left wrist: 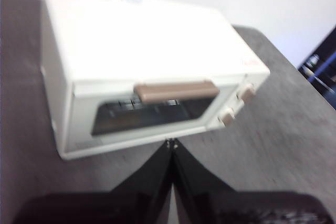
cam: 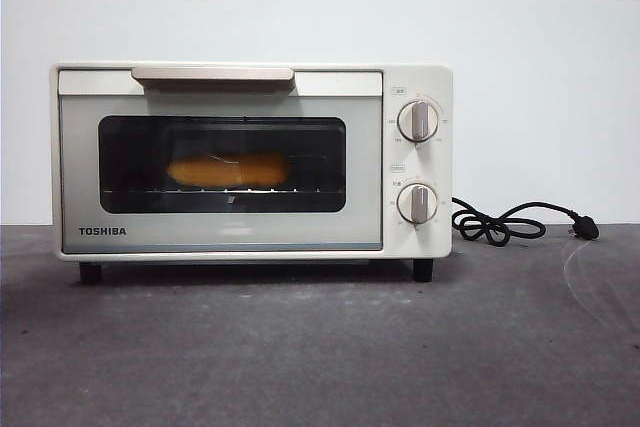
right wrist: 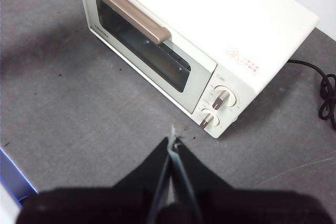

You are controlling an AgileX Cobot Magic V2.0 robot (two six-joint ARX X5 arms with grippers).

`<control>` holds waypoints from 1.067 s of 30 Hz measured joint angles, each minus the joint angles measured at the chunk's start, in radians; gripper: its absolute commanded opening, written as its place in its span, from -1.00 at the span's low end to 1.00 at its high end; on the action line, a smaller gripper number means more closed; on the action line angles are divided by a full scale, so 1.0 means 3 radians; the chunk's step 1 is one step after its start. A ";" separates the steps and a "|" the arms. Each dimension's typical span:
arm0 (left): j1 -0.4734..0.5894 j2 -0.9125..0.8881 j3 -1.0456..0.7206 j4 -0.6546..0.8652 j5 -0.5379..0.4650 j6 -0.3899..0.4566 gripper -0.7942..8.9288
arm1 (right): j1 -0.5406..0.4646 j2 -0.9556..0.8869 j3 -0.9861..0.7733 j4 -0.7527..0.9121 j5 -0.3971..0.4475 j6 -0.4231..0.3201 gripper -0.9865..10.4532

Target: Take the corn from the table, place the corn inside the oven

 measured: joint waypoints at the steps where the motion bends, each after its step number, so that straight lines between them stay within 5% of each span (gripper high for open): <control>1: -0.0027 -0.0051 0.0000 0.0074 -0.0122 0.0001 -0.84 | 0.0000 0.0000 0.0000 0.0000 0.0000 -0.0001 -0.82; 6: -0.0191 -0.0308 -0.0065 0.0662 -0.0685 0.0006 -0.84 | 0.0000 0.0000 0.0000 0.0000 0.0000 -0.0001 -0.82; 19: -0.0281 -0.1148 -0.1762 0.2529 -0.0998 0.0076 -0.84 | 0.0000 0.0000 0.0000 0.0000 0.0000 0.0000 -0.82; 32: -0.0284 -0.1967 -0.3157 0.2878 -0.1539 0.0155 -0.84 | 0.0000 0.0000 0.0000 0.0001 0.0000 -0.0001 -0.82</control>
